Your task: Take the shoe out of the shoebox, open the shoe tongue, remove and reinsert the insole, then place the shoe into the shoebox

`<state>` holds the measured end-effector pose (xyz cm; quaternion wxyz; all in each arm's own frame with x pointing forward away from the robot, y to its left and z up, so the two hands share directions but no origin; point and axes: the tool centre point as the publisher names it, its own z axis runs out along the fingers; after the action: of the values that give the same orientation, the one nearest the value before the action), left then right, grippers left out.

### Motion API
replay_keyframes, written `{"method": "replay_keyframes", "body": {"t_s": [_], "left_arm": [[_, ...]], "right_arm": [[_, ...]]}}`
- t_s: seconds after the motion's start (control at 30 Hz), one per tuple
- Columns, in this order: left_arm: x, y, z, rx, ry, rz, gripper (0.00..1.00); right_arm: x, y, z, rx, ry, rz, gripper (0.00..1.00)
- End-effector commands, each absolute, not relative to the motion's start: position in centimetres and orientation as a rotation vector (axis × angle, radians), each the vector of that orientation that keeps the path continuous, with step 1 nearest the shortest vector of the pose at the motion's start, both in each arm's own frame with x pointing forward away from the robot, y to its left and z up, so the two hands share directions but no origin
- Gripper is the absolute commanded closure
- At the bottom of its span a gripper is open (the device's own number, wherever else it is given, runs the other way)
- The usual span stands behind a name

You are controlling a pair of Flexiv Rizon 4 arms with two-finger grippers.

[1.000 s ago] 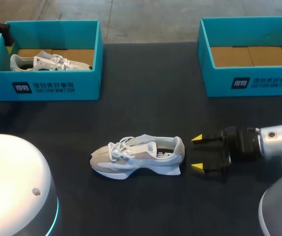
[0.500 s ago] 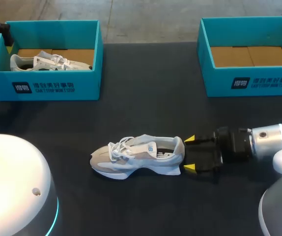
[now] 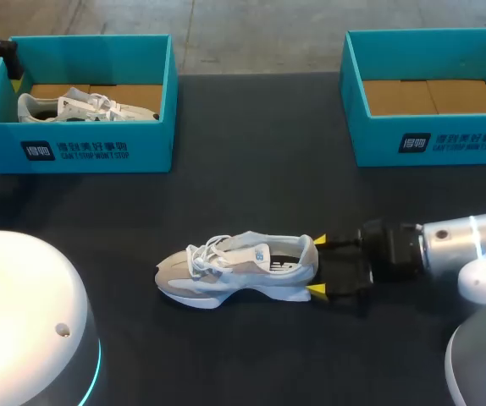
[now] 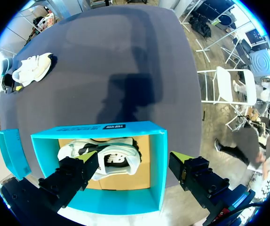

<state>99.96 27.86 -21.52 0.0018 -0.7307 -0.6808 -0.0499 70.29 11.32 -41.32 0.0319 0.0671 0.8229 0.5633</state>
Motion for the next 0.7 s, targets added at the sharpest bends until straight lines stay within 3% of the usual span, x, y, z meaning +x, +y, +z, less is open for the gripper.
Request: {"method": "replay_keyframes", "body": {"t_s": [0.03,0.7], "left_arm": [[99.8,27.9,-21.5,-2.294,-2.137,-0.161,0.00],[99.8,27.9,-21.5,-2.294,-2.137,-0.161,0.00]], "right_arm": [[70.2,12.2,-41.2,0.213,2.530,1.724,0.00],[71.0,14.1,-41.6,0.216,2.536,1.750,0.00]]}}
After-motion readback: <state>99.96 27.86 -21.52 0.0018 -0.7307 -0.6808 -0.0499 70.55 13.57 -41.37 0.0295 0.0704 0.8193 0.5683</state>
